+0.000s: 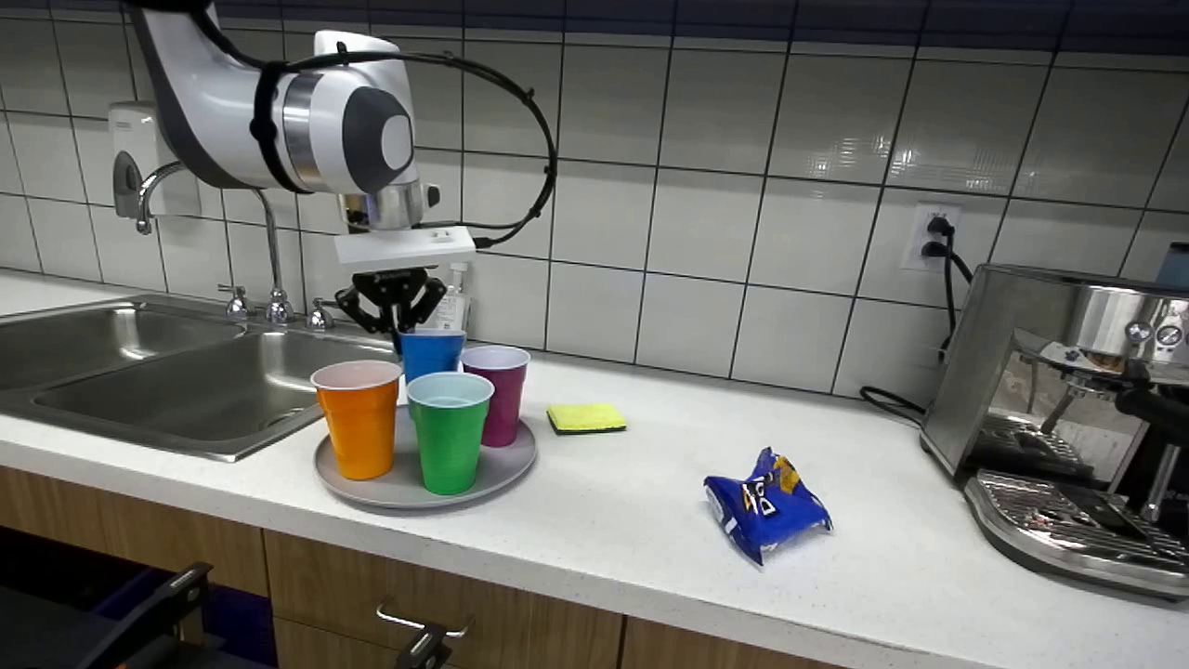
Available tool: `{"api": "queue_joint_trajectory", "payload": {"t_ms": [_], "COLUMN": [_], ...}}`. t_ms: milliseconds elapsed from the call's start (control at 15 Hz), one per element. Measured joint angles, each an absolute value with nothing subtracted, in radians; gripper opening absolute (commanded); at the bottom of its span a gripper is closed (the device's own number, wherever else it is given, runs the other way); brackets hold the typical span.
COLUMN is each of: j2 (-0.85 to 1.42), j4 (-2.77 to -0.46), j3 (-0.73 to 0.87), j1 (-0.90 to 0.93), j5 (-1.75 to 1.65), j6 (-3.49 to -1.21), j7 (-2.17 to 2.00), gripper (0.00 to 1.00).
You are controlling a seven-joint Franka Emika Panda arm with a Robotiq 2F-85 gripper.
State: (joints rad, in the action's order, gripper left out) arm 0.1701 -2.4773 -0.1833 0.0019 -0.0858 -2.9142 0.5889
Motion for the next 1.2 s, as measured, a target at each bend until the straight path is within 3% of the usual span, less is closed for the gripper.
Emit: {"api": "queue_joint_trajectory", "payload": {"t_ms": [1200], "j2": [0.197], "j4": [-2.487], "j3": [-0.17], "j1": [0.029], "j5": [-0.129], "j6": [-2.972], "j7": [0.469], "gripper": [0.01]}}
